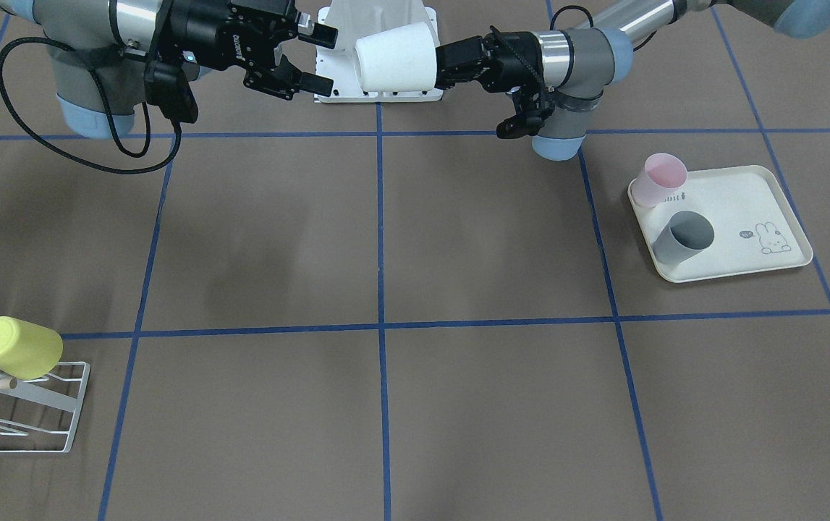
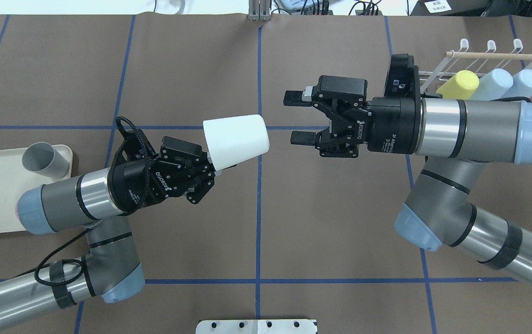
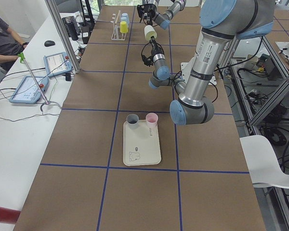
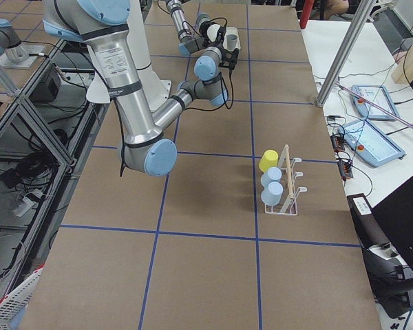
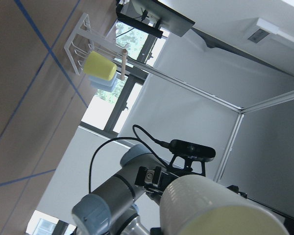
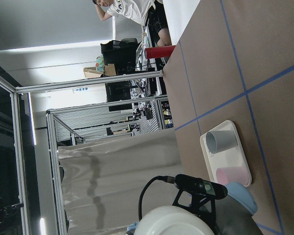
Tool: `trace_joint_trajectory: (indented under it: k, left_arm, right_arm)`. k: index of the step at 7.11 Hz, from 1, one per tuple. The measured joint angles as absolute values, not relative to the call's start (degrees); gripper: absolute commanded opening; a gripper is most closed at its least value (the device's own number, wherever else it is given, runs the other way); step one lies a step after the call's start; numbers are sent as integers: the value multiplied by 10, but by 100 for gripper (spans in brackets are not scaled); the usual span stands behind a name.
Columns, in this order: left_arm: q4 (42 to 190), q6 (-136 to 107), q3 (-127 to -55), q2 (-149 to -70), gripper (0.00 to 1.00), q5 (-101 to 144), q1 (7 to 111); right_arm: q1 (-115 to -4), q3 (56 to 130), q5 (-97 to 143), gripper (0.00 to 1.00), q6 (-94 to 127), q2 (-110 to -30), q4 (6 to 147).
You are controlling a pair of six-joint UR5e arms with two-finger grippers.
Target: Transfer IKEA cup to right arm and place on rack
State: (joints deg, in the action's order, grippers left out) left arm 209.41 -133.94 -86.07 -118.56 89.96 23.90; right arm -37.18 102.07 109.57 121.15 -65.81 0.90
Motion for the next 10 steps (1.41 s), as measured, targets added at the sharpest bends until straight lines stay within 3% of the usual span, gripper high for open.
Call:
trace_joint_trajectory:
  k: [4,6,7,8,9,10]
  left_arm:
    - [2096,-1339,-856,-1206,0,894,230]
    - [2096,-1339,-850,-1212,0,883,225]
    - [2096,-1339,-847,-1215,4,879,223]
    - [2096,-1339,-846,-1215,26,877,222]
    - [2096,-1339,-846,-1216,57,876,222]
    - [2095,-1338,-847,-1216,76,875,221]
  right_arm:
    - [-358,1021,1093,96,1219,-655,7]
    - [-353,1021,1092,85,1221,-651,7]
    - [-352,1021,1092,70,1221,-649,7]
    - [-351,1021,1092,46,1222,-649,7]
    - [-350,1021,1092,32,1222,-649,7]
    - [-350,1022,1091,22,1222,-648,7]
